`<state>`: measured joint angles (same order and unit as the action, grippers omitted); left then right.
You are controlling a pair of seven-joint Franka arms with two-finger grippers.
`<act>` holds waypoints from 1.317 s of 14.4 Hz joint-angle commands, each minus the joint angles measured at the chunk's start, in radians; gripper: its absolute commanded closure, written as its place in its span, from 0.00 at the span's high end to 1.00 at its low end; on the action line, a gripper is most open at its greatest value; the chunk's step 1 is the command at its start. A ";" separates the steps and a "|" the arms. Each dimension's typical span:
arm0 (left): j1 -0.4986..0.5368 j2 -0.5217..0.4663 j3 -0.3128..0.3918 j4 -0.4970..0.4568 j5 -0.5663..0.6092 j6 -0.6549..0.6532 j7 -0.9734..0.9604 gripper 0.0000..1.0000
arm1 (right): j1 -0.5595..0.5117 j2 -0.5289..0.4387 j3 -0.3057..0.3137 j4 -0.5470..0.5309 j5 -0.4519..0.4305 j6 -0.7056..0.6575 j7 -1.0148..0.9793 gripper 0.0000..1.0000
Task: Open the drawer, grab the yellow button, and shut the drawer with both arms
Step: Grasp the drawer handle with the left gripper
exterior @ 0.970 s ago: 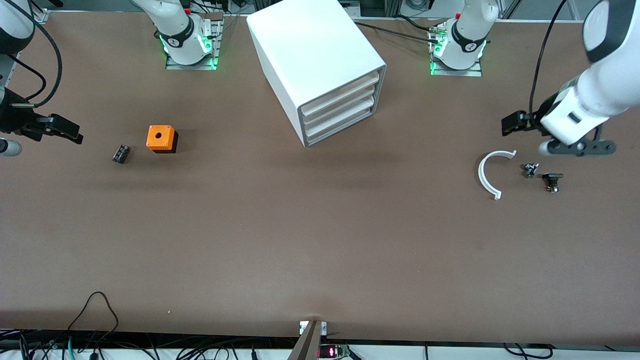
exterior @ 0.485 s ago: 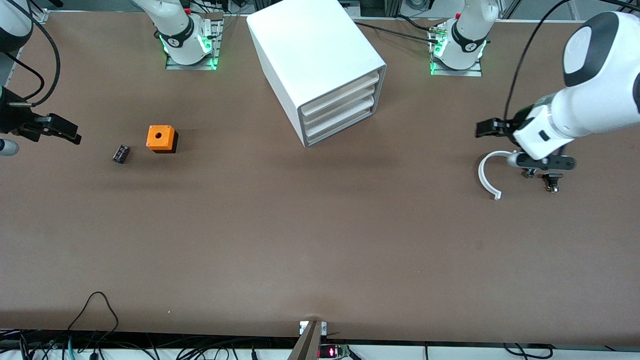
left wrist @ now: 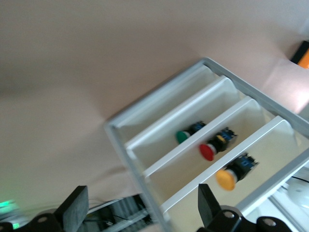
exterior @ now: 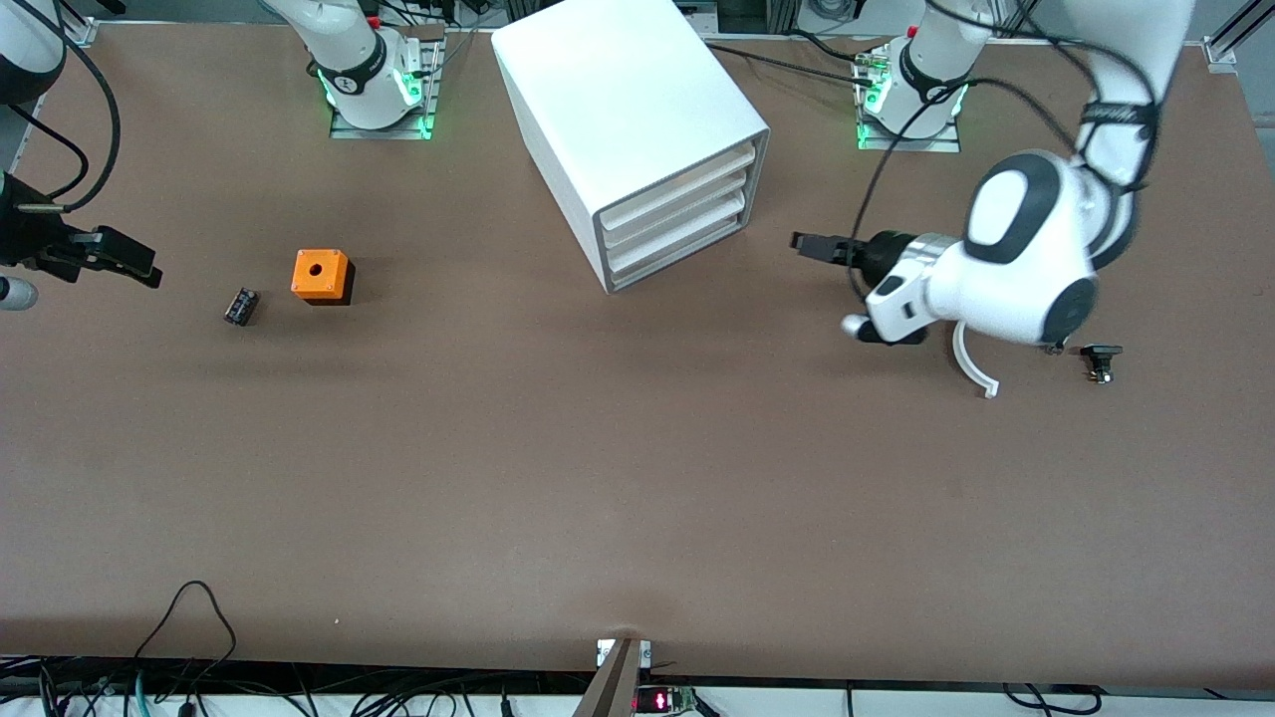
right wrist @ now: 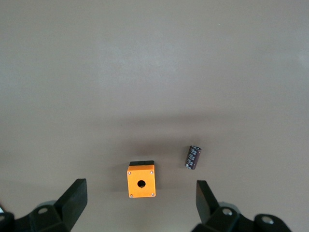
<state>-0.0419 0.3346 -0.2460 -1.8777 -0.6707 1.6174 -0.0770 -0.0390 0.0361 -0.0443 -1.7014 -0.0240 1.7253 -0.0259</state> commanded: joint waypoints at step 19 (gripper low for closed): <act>-0.027 -0.003 -0.171 -0.212 -0.213 0.090 0.324 0.98 | -0.007 0.011 0.001 0.019 0.007 -0.004 -0.016 1.00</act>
<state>-0.0793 0.3705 -0.3977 -2.0461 -0.8510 1.7055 0.2054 -0.0393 0.0399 -0.0444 -1.7013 -0.0240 1.7253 -0.0259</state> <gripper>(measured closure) 0.009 0.000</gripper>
